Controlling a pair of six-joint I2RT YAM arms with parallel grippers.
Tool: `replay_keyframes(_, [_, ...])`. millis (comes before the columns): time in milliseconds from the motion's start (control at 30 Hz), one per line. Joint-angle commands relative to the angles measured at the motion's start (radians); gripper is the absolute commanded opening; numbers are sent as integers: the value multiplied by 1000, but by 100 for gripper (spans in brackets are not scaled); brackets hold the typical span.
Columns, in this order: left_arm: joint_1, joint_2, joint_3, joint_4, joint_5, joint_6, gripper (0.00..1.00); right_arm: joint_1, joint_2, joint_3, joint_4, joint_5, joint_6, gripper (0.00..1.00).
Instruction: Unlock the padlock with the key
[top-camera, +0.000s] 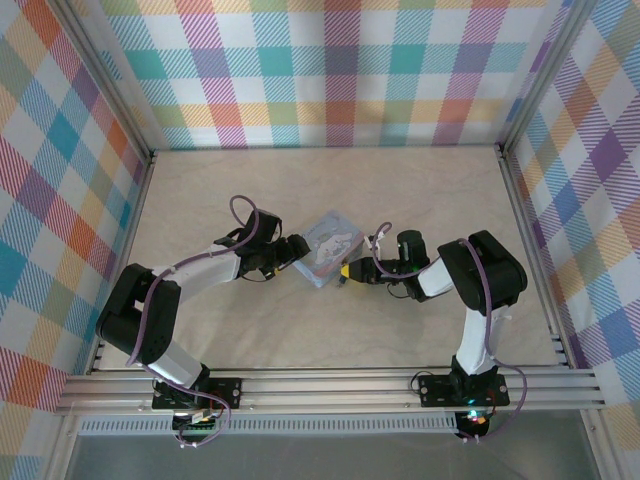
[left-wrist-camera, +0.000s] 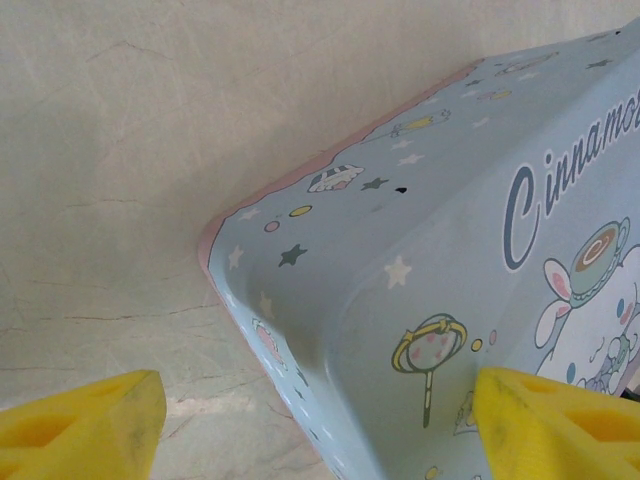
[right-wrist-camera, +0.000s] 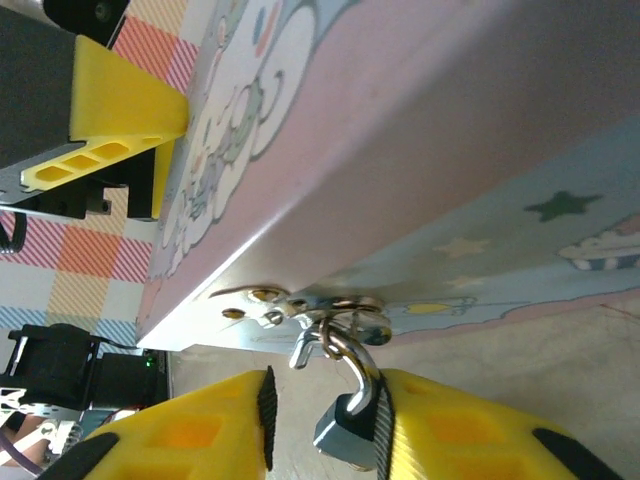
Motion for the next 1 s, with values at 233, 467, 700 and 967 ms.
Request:
replay_keyframes(233, [-12,9,1,-93,-32,5,80,6,-33,15,-37,21,-10,15])
replay_keyframes(467, [-12,8,1,-103,-37,15,80,2,-51,12,-73,64,7,5])
replay_keyframes(700, [-12,10,-9,-94,-39,13,80,-3,-71,6,-63,92,58,1])
replay_keyframes(967, [-14,4,-24,-78,-35,9,80,-5,-71,0,-24,137,159,0])
